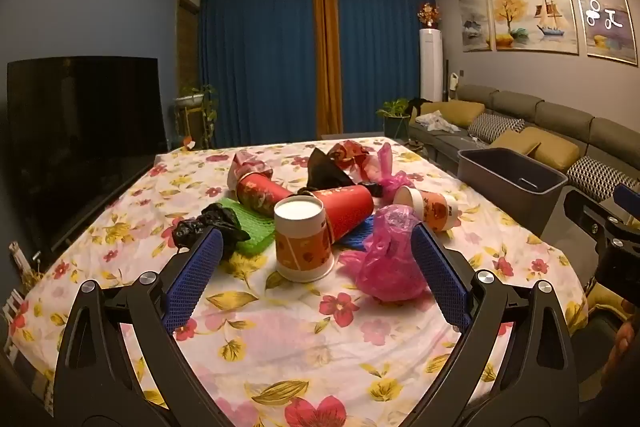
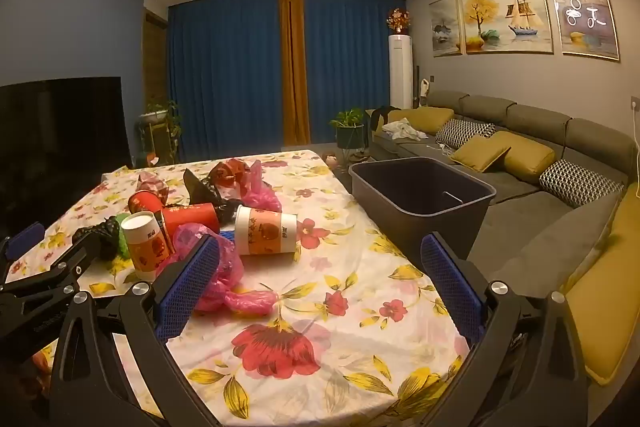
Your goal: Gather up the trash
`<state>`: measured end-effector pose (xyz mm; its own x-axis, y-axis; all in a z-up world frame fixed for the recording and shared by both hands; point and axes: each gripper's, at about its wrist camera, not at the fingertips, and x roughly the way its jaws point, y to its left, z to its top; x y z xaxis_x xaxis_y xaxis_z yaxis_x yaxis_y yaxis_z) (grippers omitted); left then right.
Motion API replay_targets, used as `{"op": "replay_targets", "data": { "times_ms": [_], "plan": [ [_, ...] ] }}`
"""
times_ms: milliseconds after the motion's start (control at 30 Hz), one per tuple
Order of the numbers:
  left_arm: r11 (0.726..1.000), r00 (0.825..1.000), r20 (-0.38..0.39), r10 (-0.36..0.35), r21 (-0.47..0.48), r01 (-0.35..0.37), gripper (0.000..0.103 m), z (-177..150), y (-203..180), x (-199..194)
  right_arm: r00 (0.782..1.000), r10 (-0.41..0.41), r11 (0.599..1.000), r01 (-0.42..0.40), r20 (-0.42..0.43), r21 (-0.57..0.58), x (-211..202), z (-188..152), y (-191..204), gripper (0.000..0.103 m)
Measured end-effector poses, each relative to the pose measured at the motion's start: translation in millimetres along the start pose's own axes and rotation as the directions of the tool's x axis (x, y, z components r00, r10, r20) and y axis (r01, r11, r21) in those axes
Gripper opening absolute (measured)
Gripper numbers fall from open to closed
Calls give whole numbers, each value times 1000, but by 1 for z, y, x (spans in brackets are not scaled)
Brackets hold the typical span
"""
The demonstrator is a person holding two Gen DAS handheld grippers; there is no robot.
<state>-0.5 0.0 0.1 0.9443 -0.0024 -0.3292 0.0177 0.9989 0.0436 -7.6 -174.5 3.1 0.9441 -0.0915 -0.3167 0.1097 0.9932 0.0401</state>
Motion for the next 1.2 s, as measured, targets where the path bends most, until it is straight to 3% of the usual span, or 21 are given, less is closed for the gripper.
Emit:
{"op": "replay_targets", "data": {
  "times_ms": [1200],
  "plan": [
    [1000, 1000, -10, -17, -12, 16, 93, 3, 1, -2, 1000, 2, 1000, -2, -3, 3, -1, 2, -3, 98]
  ]
}}
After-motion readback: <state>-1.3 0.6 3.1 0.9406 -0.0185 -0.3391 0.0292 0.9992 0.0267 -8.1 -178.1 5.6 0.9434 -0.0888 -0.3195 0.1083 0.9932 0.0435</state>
